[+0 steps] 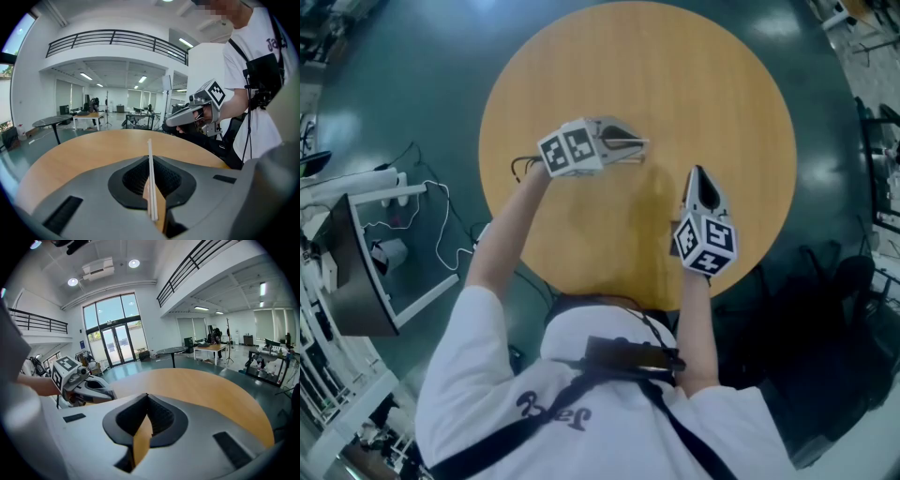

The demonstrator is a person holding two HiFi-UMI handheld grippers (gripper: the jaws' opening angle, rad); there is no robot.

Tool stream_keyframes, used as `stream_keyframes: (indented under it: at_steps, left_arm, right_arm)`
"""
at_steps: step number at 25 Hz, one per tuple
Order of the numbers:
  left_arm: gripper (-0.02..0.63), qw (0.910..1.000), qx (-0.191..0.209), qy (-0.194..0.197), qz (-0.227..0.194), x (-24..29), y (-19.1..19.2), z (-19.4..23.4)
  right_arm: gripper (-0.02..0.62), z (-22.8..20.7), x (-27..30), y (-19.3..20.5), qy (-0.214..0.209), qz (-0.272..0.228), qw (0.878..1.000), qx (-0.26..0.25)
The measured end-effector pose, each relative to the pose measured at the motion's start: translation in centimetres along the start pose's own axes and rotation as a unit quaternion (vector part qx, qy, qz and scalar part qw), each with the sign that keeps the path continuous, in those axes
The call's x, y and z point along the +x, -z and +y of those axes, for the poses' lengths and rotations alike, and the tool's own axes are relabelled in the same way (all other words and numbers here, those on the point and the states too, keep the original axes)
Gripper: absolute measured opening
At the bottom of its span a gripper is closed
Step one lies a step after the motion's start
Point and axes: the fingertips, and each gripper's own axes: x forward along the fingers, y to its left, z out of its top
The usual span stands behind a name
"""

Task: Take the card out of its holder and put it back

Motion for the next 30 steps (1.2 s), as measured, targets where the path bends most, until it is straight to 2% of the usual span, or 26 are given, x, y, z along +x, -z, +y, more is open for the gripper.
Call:
stream_keyframes:
  at_steps: [6,12,16,21,26,30]
  left_arm:
    - [0.026,0.9999,0.0,0.002,0.01,-0.2,0.4,-0.3]
    - [0.026,0.9995,0.017,0.006,0.025,1.4,1.6,-0.7]
    - [0.026,1.0,0.0,0.003,0.005,1.6,2.1,-0.4]
    - [0.026,0.9995,0.003,0.013,0.027,3.0,4.2,-1.0]
    - [0.028,0.9999,-0.013,-0.002,0.009,3.2,4.6,-0.4]
    - [0.029,0.9995,-0.022,-0.011,0.022,3.2,5.0,0.0]
  right_arm:
    - [0.015,0.4,0.3,0.2,-0.004,0.002,1.0,0.002]
    - [0.015,0.3,0.1,0.3,-0.005,0.004,1.0,0.001]
    - [0.015,-0.1,0.0,0.7,0.0,0.009,1.0,0.004]
    - [0.015,-0.6,0.0,1.1,0.003,0.016,1.0,0.005]
    - [0.015,-0.3,0.3,1.2,0.0,0.02,1.0,0.002]
    - [0.015,-0.2,0.3,0.8,-0.003,0.014,1.0,-0.001]
